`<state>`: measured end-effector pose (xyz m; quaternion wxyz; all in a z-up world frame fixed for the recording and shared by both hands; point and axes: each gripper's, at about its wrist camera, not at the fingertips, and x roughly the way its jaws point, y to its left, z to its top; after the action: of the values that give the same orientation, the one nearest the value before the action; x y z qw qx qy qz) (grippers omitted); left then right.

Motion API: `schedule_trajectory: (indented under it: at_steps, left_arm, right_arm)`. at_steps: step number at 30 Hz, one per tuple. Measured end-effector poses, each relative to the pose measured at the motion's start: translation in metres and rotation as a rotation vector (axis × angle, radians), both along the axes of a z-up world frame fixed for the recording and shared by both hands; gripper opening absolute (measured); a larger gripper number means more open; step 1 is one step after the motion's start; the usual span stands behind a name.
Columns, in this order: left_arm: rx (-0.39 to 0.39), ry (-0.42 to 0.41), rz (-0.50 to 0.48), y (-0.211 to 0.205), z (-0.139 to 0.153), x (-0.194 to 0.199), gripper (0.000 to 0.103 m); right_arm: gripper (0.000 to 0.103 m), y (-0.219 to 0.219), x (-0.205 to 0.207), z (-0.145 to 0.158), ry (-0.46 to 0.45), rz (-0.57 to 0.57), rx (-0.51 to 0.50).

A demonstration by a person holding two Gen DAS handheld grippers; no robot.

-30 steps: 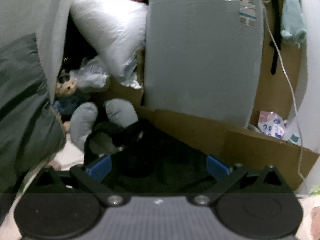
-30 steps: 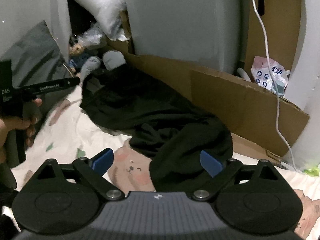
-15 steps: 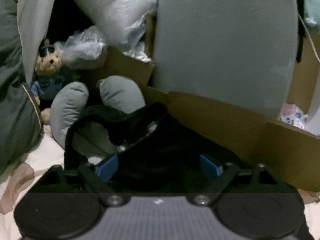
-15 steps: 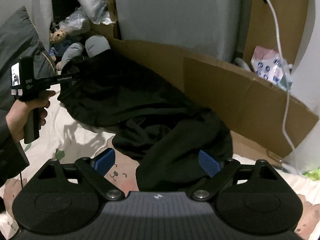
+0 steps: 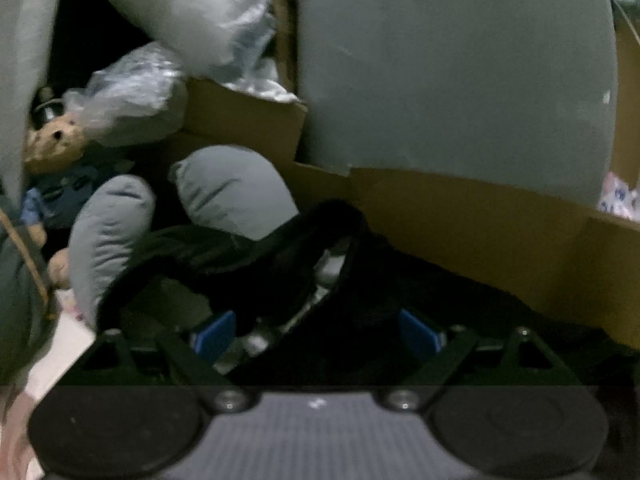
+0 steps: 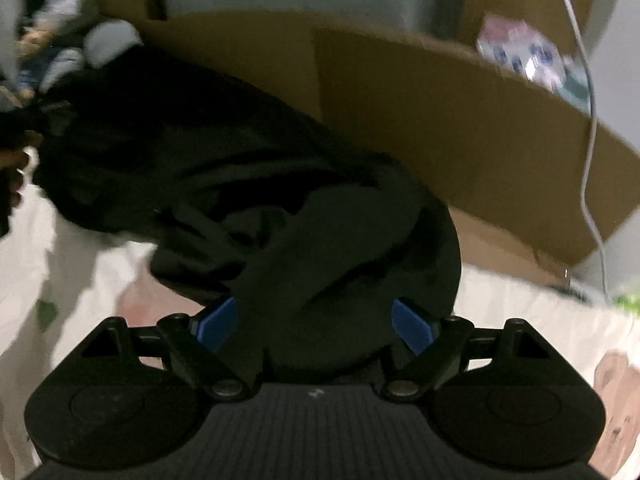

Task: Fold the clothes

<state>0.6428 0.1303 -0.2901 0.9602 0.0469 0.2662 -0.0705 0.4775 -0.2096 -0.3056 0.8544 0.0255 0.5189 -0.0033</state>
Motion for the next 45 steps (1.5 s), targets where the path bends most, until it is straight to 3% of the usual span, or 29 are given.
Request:
schedule_trajectory:
  at_steps: [8, 13, 18, 36, 38, 39, 42, 45]
  left_arm:
    - [0.002, 0.01, 0.031, -0.007, -0.014, 0.024, 0.091]
    - [-0.046, -0.013, 0.046, -0.01, -0.005, 0.013, 0.09]
    - [-0.035, -0.035, 0.041, -0.023, 0.003, 0.007, 0.091]
    - [0.078, 0.03, 0.046, -0.057, -0.006, 0.054, 0.087]
    - [0.065, 0.039, 0.041, -0.057, -0.01, 0.058, 0.084]
    - [0.061, 0.043, 0.038, -0.058, -0.011, 0.06, 0.077]
    - [0.092, 0.061, 0.037, -0.063, -0.016, 0.067, 0.076]
    - [0.115, 0.089, 0.026, -0.068, -0.021, 0.074, 0.067]
  right_arm:
    - [0.09, -0.007, 0.009, -0.038, 0.06, -0.065, -0.02]
    - [0.09, -0.016, 0.008, -0.05, 0.095, -0.098, -0.023]
    - [0.09, -0.024, 0.003, -0.059, 0.119, -0.105, -0.031]
    - [0.089, -0.026, 0.005, -0.084, 0.177, -0.106, -0.038]
    - [0.086, -0.028, 0.005, -0.087, 0.179, -0.113, -0.033]
    - [0.085, -0.029, 0.005, -0.088, 0.178, -0.118, -0.027]
    - [0.077, -0.03, 0.004, -0.088, 0.167, -0.112, -0.025]
    - [0.062, -0.028, 0.001, -0.089, 0.159, -0.085, -0.031]
